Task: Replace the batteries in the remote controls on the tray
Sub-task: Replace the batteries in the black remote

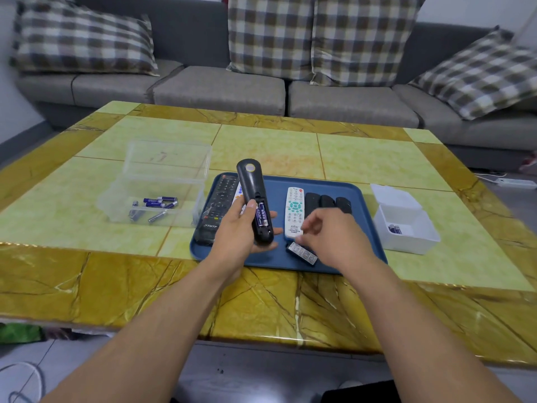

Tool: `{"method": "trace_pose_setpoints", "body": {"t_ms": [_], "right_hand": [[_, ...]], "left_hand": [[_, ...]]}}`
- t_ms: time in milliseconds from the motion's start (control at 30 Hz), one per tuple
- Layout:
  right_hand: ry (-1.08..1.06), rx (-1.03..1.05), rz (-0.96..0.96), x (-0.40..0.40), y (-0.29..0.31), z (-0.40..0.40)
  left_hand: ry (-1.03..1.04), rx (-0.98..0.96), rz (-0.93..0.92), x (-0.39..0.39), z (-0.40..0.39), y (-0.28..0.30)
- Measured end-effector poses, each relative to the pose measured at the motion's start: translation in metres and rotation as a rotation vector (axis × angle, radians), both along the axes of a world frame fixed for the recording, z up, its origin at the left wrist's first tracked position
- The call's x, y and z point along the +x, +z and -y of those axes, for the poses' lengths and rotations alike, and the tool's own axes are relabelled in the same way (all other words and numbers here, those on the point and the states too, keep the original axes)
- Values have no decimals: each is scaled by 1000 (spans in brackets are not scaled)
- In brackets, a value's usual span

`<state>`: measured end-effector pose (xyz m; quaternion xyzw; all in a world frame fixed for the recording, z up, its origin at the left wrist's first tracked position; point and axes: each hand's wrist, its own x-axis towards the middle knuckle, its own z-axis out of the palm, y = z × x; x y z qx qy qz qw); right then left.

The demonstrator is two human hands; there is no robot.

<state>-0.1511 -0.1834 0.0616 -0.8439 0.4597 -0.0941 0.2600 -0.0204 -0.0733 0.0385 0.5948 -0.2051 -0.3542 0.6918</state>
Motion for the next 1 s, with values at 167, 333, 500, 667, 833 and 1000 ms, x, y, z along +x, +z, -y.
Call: {"method": "trace_pose_setpoints", "body": {"t_ms": [167, 333, 500, 667, 833, 1000], "right_hand": [[75, -161, -397, 1, -12, -9], [89, -117, -371, 6, -18, -7], [75, -31, -229, 8, -17, -5], [143, 13, 98, 6, -5, -8], [234, -42, 154, 2, 2, -6], [139, 54, 416, 5, 10, -9]], "left_hand": [[5, -8, -113, 3, -2, 4], [-32, -34, -113, 4, -2, 4], [-63, -52, -8, 5, -4, 2], [-40, -69, -31, 9, -5, 4], [30, -65, -112, 15, -6, 9], [-9, -52, -137, 12, -7, 12]]}}
